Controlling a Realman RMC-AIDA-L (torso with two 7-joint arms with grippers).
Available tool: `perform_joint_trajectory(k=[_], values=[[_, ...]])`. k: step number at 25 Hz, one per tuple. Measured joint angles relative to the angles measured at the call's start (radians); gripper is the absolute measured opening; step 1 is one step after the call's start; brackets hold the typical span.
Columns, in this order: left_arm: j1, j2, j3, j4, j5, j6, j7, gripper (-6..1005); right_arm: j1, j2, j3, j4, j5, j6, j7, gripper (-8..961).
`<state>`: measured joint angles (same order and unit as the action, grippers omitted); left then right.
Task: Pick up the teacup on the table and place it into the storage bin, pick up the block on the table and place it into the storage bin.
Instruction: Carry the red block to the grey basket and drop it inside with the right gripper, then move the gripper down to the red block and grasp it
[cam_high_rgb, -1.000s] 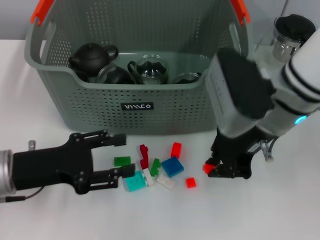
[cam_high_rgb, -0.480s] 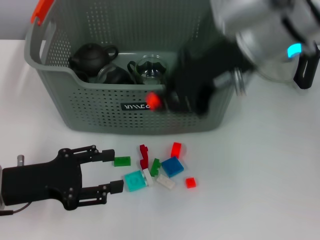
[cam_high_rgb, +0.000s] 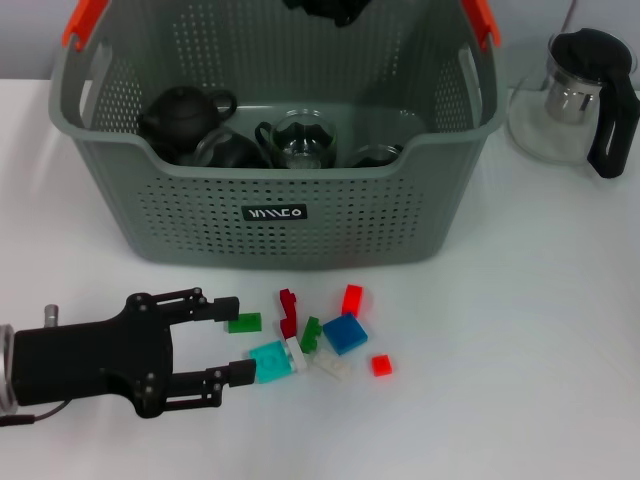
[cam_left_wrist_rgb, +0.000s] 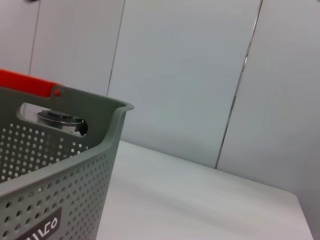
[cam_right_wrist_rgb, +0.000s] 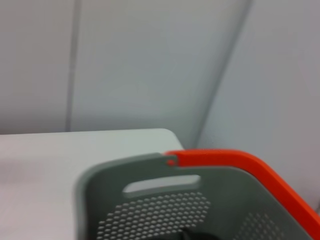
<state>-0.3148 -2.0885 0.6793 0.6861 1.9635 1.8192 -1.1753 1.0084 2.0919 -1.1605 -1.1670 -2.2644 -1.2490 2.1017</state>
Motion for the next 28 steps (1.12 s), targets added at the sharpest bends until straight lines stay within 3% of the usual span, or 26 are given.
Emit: perform_joint_trajectory(k=[5,13,16,23,28], values=[[-0.009,0.002,0.000,0.001,0.000,0.005,0.000,735,0.052,-0.004,0.002,0.177,-0.028,0.089,0.000,135],[-0.010,0.002,0.000,0.000,0.000,0.005,0.000,735,0.056,0.003,-0.012,0.204,-0.051,0.104,0.026,136],[-0.010,0.002,0.000,-0.001,0.000,0.005,0.000,735,0.053,0.001,-0.012,0.198,-0.051,0.103,0.029,316],[-0.010,0.002,0.000,-0.002,0.000,0.005,0.000,736,0.034,0.001,-0.003,0.137,-0.038,0.078,0.029,475],[-0.010,0.002,0.000,-0.002,0.000,0.004,0.000,736,-0.050,-0.001,0.000,-0.025,0.071,-0.007,0.001,607]])
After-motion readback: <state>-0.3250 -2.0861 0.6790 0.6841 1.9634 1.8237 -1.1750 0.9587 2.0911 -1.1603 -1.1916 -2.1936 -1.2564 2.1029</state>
